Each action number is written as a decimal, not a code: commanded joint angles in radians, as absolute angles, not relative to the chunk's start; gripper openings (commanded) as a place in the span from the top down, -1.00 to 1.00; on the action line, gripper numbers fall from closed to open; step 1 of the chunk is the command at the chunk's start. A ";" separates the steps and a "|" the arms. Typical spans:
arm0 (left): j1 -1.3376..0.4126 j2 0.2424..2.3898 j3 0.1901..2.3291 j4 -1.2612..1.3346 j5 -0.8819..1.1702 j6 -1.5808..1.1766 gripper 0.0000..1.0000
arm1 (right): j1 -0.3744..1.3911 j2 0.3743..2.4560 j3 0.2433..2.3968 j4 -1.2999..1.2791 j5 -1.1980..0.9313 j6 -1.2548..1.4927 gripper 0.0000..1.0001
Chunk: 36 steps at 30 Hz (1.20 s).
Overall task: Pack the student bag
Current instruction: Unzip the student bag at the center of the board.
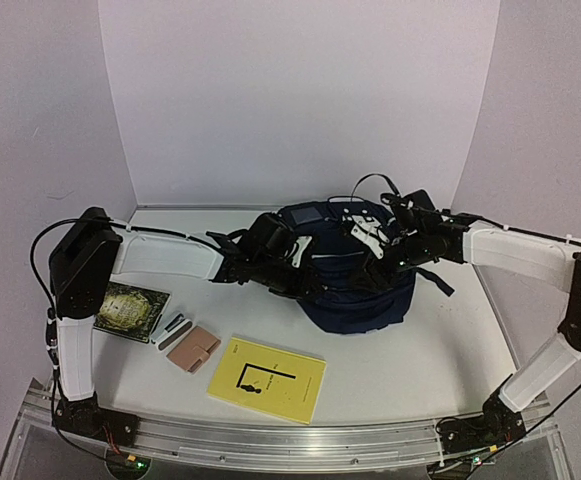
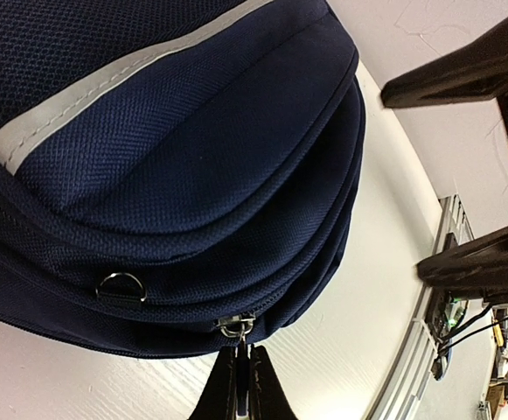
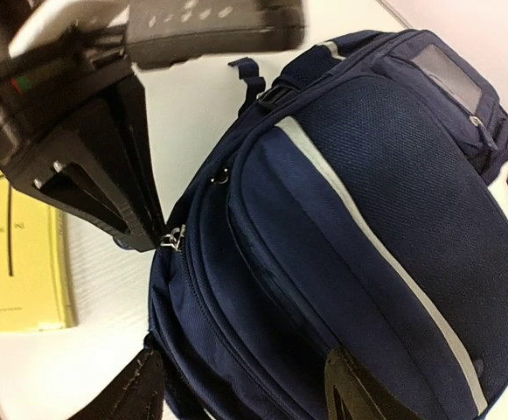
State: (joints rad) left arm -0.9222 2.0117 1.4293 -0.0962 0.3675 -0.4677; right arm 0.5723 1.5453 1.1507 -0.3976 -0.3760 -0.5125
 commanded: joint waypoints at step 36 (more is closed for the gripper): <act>-0.672 2.037 1.534 -0.285 0.054 -0.339 1.00 | 0.634 1.486 1.181 -0.478 -0.315 -0.525 1.00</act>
